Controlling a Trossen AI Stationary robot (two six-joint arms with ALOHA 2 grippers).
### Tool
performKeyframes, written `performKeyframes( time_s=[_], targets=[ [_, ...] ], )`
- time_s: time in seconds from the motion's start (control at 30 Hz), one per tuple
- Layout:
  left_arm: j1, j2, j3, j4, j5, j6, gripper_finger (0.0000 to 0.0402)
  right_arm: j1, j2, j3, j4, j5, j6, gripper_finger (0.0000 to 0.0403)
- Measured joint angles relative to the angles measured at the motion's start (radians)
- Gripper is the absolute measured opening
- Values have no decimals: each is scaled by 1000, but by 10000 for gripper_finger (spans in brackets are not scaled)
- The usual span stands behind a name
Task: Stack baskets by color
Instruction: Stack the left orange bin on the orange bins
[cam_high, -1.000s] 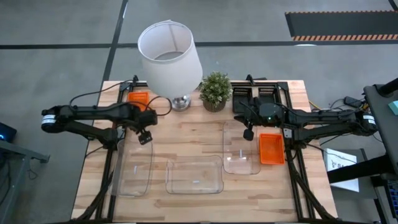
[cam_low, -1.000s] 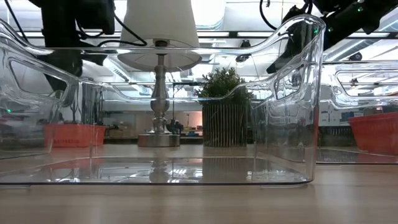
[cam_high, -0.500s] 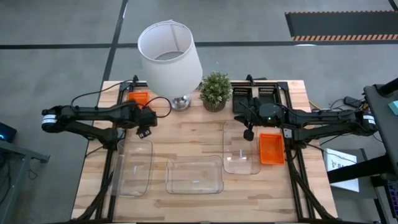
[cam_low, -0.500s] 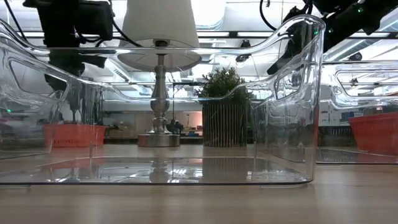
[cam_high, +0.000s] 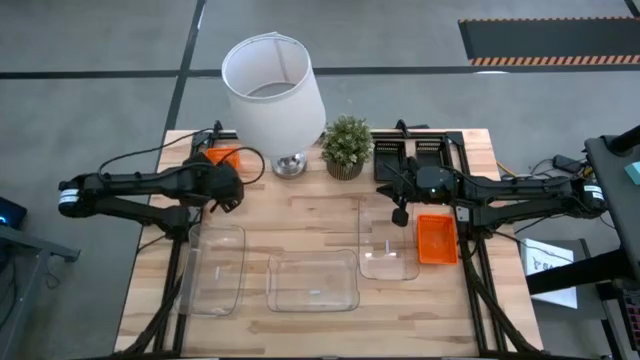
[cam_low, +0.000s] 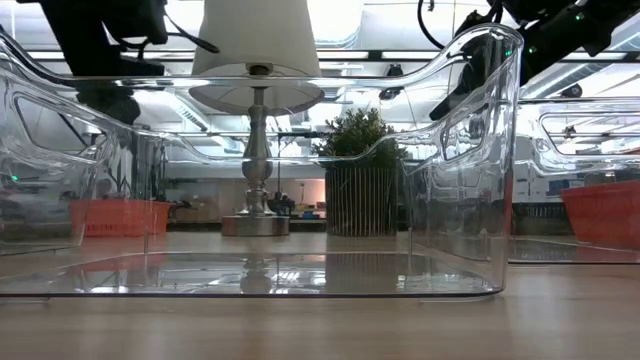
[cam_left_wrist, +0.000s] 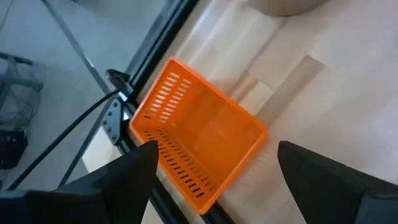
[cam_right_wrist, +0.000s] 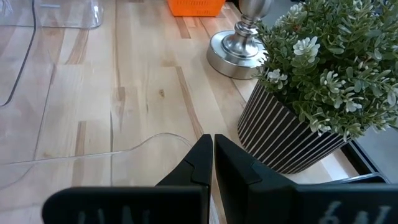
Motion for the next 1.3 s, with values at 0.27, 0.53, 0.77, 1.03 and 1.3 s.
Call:
performKeyframes(
  time_s=[0.27, 0.53, 0.77, 1.03, 1.3],
  targets=[
    [15, 22, 6, -19, -33, -35, 313, 0, 0, 0, -13, 0, -3, 9],
    [24, 62, 10, 130, 67, 105, 313, 0, 0, 0, -17, 0, -3, 9],
    [26, 82, 0, 135, 145, -221, 313, 0, -1, 0, -17, 0, 1, 9],
    [26, 140, -25, 142, 129, -393, 313, 0, -1, 0, -17, 0, -5, 9],
    [26, 225, -73, 162, 91, -437, 313, 0, -1, 0, -17, 0, -5, 9]
  ],
)
